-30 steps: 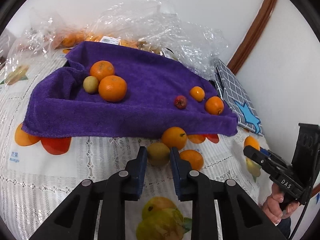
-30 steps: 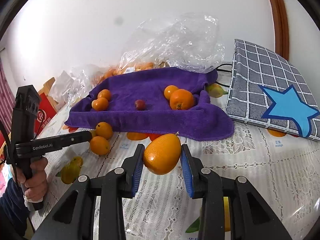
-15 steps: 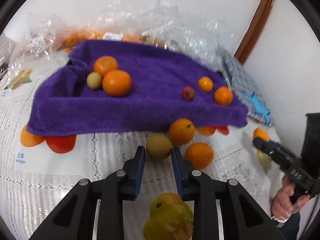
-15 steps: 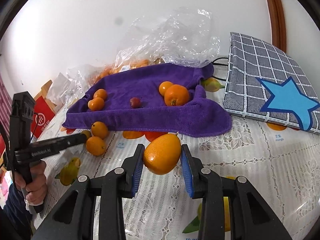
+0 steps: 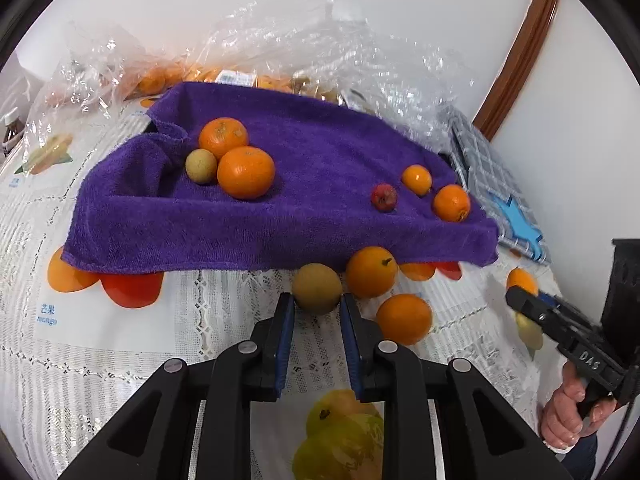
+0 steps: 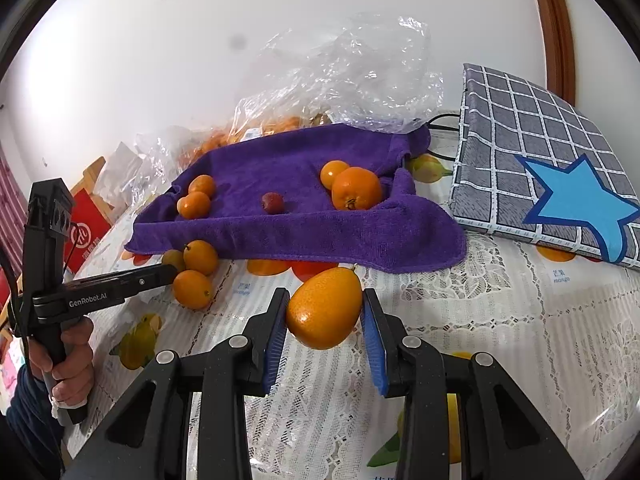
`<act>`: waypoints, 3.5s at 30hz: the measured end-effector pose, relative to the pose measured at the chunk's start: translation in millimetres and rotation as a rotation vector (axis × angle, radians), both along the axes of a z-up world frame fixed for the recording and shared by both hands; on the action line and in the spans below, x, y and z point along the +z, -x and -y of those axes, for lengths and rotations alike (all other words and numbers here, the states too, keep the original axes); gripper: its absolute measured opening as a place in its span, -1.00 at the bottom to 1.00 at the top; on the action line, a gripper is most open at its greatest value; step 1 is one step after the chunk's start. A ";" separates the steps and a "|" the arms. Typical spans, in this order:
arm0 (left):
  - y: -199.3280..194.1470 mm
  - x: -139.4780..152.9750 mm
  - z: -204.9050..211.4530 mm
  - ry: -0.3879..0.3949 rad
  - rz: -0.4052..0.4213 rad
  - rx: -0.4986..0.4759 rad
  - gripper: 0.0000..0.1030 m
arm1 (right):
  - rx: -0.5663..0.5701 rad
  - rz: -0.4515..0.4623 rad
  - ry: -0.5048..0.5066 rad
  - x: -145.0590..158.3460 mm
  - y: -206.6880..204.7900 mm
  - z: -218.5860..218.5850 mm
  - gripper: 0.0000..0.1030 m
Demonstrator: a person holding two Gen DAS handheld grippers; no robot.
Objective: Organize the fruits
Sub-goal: 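Grasp a yellow-green fruit with the left tool while the right tool holds the orange, then carry the held orange and yellow-green fruit over the purple towel, then open both tools to drop the fruits onto the towel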
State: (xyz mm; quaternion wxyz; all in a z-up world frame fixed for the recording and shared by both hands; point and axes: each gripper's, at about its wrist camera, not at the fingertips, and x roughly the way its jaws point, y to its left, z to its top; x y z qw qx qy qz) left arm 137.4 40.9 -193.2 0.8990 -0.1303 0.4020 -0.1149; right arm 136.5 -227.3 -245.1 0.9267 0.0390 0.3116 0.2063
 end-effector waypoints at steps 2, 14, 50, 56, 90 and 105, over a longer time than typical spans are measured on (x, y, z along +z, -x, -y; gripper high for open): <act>4.1 3.1 -3.9 0.019 0.028 0.014 -0.59 | -0.004 0.000 -0.004 -0.2 -0.6 1.3 -0.30; -6.3 -3.5 5.3 -0.022 -0.027 0.009 -0.46 | -0.004 -0.008 -0.005 -1.5 -2.2 2.4 -0.30; -45.0 109.5 -49.4 -0.046 0.244 0.199 -0.47 | 0.019 0.166 0.054 109.5 -71.9 -27.7 -0.30; -92.2 118.3 -47.2 -0.078 0.214 0.190 -0.47 | -0.009 0.169 0.069 125.3 -112.5 -41.2 -0.30; -191.3 30.6 6.8 -0.164 -0.134 0.037 -0.46 | -0.019 -0.177 0.205 21.1 -223.0 -63.0 -0.30; -195.8 23.5 14.5 -0.191 -0.180 0.004 -0.42 | -0.048 -0.100 0.202 52.8 -195.6 -45.7 0.16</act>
